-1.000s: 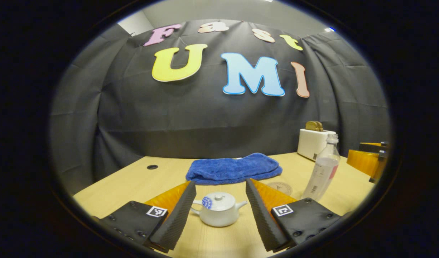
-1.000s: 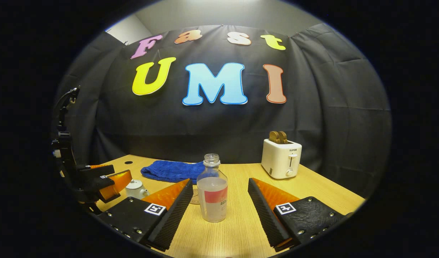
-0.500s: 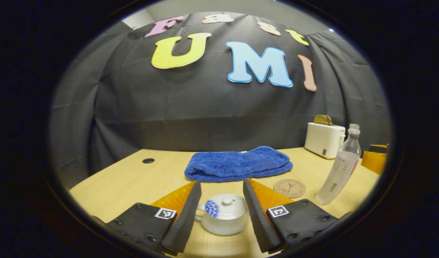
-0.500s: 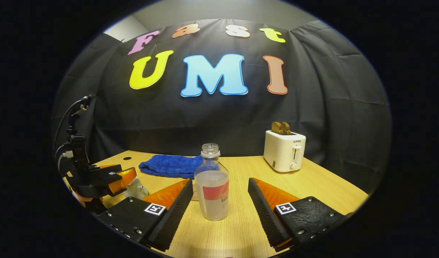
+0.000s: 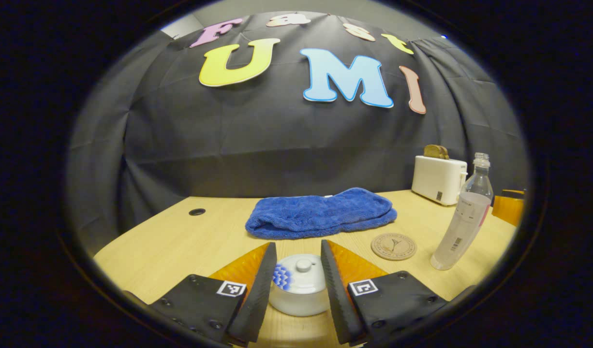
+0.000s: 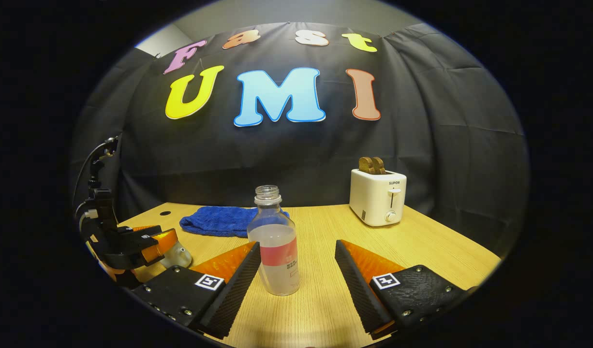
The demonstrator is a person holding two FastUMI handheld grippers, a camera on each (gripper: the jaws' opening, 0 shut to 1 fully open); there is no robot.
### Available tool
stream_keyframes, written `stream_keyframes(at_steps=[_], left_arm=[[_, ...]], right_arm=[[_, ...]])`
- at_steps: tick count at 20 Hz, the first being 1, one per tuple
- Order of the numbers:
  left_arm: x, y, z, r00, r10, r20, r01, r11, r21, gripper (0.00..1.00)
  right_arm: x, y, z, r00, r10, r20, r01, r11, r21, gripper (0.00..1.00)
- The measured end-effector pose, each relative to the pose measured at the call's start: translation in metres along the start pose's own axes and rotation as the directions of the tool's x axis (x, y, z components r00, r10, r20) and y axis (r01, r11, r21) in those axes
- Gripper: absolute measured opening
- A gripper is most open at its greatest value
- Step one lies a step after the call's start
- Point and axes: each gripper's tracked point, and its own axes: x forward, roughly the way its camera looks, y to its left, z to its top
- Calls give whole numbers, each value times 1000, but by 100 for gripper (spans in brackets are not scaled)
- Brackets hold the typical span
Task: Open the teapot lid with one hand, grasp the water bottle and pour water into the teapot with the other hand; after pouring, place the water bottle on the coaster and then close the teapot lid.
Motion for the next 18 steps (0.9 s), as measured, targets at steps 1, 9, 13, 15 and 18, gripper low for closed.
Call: stream_keyframes(at_steps=[1,9,13,15,18], left_arm=[[-2,1,2,1000,11,8,-11,1000,11,65],[1,-2,5,999,30,22,-32,996,82,14],[-1,-2,7,999,39,23,-41,994,106,14],[-1,1,13,998,44,39,-47,995,83,14],[-2,1,11,999,29,36,-32,997,67,5]], right_arm=[[1,0,-1,1000,-1,-3,1,1000,0,96],[3,2,-9,1000,-1,-31,0,1000,-6,96],[5,1,-11,999,-8,-37,7,1000,-13,96],[7,1,-13,999,-6,-52,6,1000,-10,96],[10,5,-20,997,5,-75,-6,1000,-10,96]])
